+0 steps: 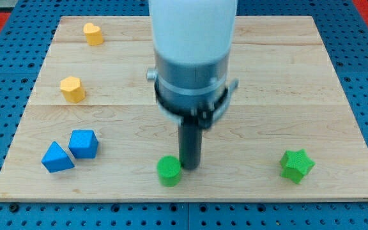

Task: Slide the green circle slightly to the right

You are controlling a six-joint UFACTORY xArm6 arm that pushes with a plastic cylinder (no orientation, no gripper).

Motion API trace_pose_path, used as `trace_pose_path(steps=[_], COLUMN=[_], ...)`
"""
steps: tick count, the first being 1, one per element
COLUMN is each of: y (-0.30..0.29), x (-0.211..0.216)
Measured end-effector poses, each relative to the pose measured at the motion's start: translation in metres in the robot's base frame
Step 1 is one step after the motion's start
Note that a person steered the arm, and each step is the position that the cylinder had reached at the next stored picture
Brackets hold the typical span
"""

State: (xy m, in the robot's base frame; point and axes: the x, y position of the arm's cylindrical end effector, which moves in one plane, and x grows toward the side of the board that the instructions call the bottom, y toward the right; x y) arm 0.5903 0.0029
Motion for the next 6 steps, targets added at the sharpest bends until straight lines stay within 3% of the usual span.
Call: trace_pose_path(steps=[1, 3, 5, 6], y=[-0.011, -0.077, 0.082, 0.108], x=[0.028, 0.007, 0.013, 0.024])
